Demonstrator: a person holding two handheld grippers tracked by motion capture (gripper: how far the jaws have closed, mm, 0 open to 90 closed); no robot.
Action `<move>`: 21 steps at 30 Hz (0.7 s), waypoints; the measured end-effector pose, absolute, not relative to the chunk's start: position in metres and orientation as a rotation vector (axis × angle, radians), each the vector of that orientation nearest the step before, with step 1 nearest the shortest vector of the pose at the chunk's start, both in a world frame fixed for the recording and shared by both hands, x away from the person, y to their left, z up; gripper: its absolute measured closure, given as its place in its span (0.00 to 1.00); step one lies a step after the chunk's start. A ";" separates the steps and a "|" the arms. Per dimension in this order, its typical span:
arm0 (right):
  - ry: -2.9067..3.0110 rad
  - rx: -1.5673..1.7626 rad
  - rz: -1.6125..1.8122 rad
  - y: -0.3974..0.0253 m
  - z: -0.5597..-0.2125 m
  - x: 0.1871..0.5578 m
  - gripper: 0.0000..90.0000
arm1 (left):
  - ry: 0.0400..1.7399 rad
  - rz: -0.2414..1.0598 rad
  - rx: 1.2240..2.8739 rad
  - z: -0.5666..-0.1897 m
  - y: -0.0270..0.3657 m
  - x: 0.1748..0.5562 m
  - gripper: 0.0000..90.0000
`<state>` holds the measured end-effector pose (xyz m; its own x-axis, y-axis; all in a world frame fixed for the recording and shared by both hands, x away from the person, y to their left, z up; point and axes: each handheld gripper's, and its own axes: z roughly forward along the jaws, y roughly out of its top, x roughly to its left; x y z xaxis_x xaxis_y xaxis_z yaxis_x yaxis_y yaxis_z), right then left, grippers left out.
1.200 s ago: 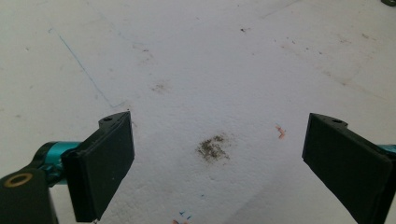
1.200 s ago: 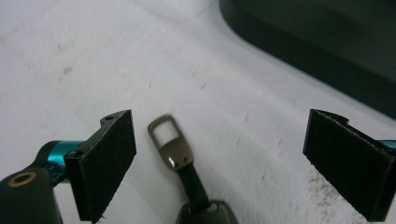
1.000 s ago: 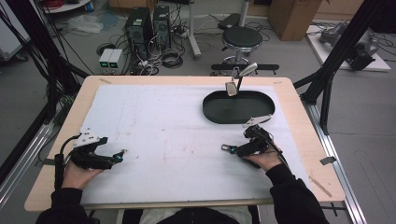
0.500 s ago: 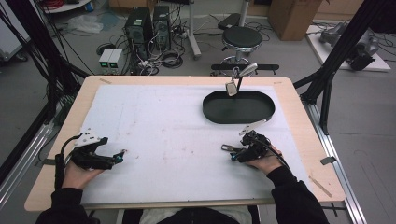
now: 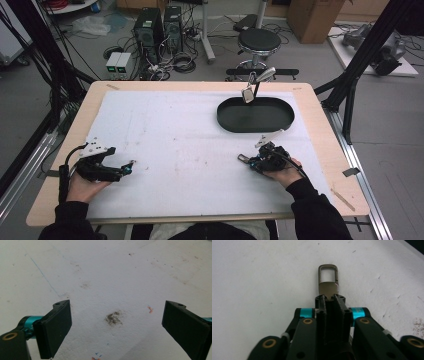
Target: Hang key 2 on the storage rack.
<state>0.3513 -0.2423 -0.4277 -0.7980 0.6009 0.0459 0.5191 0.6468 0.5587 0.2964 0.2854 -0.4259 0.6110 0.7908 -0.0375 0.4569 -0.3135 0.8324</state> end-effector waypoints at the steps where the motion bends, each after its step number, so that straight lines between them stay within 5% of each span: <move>1: 2.717 0.912 0.860 -0.243 -0.428 0.352 0.93 | 0.988 0.482 1.963 -0.426 0.285 0.296 0.11; 21: 2.598 1.004 1.107 -0.265 -0.407 0.347 0.95 | 0.985 0.482 1.961 -0.426 0.286 0.297 0.11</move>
